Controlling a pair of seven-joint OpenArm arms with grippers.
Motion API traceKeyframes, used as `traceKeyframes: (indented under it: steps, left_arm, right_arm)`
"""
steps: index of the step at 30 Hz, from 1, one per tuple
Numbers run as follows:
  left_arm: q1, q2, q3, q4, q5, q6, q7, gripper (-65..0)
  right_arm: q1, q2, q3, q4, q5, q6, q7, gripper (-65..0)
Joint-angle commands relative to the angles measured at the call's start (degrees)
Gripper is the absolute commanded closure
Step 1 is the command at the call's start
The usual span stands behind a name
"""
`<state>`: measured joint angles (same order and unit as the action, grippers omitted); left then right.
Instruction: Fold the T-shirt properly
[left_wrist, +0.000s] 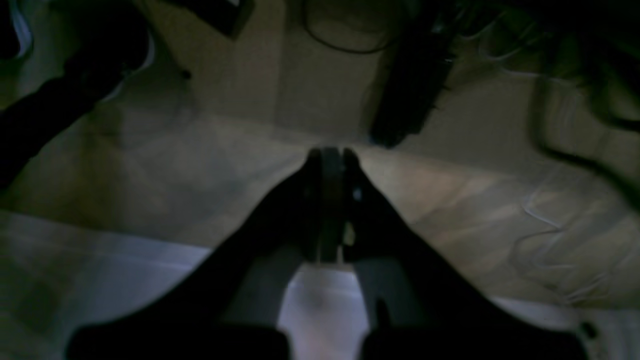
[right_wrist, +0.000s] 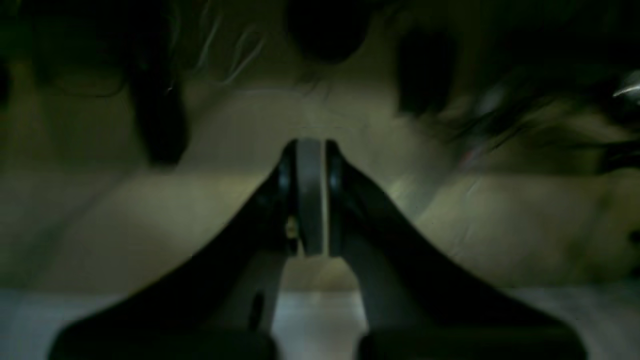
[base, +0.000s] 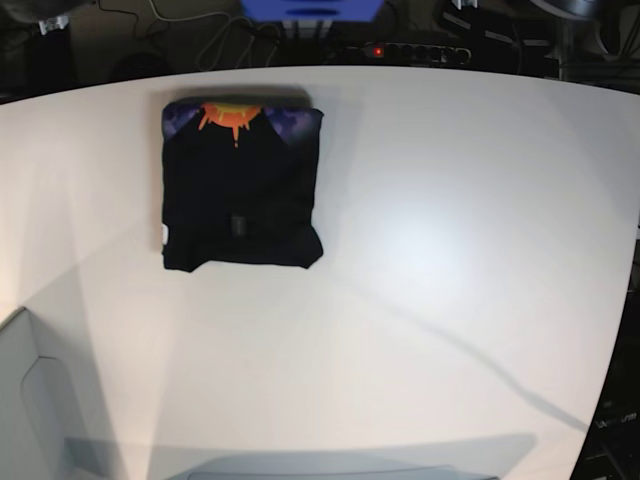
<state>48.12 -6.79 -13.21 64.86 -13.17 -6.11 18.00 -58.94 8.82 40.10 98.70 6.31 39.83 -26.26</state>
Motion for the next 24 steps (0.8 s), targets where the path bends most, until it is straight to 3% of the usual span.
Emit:
traceKeyframes:
  steps: [1, 6, 10, 14, 24]
  left_arm:
    - [0.28, -0.99, 0.60, -2.40, 0.11, 0.35, -1.60, 0.0]
    - [-3.59, -1.35, 2.53, -14.35, 0.20, 0.44, -9.60, 0.0]
    - [-6.67, -1.26, 2.53, -20.60, 0.55, 0.26, -11.19, 0.0]
    - [-10.71, -1.17, 2.53, -26.66, 0.64, 0.17, -11.45, 0.0]
    - [-23.37, -0.47, 5.08, -39.85, 0.47, 0.17, -12.24, 0.0]
  right_arm:
    - [-0.89, 1.16, -0.49, -2.12, -1.60, 0.17, 0.11, 0.0]
    - [2.98, 1.77, -6.21, -17.16, -6.97, 0.17, 2.92, 0.0]
    - [7.46, 1.51, -11.04, -30.52, -11.36, 0.17, 11.98, 0.0]
    - [13.62, 1.77, -16.76, -45.11, -12.06, 0.17, 22.00, 0.0]
    - [35.77, 2.65, -23.53, -79.93, -12.24, -12.36, 40.46, 0.0]
